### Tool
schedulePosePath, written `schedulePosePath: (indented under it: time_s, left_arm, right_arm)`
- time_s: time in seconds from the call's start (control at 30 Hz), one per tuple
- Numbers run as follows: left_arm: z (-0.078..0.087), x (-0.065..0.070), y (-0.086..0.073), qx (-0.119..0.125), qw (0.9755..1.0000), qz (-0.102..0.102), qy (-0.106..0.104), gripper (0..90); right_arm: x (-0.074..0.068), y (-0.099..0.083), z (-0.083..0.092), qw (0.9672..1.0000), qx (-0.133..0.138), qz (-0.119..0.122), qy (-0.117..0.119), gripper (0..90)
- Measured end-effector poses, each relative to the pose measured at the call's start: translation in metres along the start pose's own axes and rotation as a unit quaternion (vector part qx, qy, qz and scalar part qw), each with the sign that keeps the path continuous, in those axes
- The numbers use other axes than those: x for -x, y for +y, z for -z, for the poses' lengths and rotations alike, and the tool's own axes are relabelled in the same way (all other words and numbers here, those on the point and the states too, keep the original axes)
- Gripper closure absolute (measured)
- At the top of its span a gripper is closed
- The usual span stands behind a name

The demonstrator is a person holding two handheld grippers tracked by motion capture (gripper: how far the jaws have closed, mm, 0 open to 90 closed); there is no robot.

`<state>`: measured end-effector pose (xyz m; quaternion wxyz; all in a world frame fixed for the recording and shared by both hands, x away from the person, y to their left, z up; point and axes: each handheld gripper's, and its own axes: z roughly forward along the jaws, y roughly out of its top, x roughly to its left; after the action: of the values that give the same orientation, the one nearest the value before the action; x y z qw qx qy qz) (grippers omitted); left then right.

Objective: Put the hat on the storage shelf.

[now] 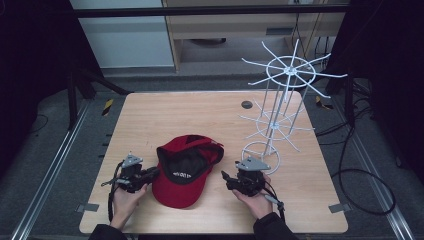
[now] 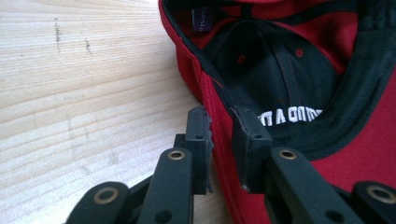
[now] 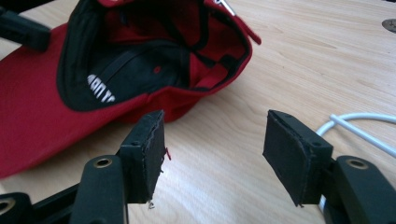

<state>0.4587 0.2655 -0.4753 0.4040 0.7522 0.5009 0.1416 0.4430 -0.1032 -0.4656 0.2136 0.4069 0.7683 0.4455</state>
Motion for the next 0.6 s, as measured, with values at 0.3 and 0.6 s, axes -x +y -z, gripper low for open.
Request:
schedulePosePath:
  time_s: [0.3,0.6]
  left_arm:
    - [0.014,0.006,-0.011,-0.007,0.9999,-0.011,-0.007,77.5]
    - [0.016,0.012,-0.014,-0.006,0.9997,-0.023,0.001,77.3]
  right_arm:
    - [0.000,0.006,-0.018,0.9999,-0.002,-0.015,-0.002,38.5]
    - [0.003,0.007,-0.032,0.9996,-0.015,-0.024,-0.005,42.7]
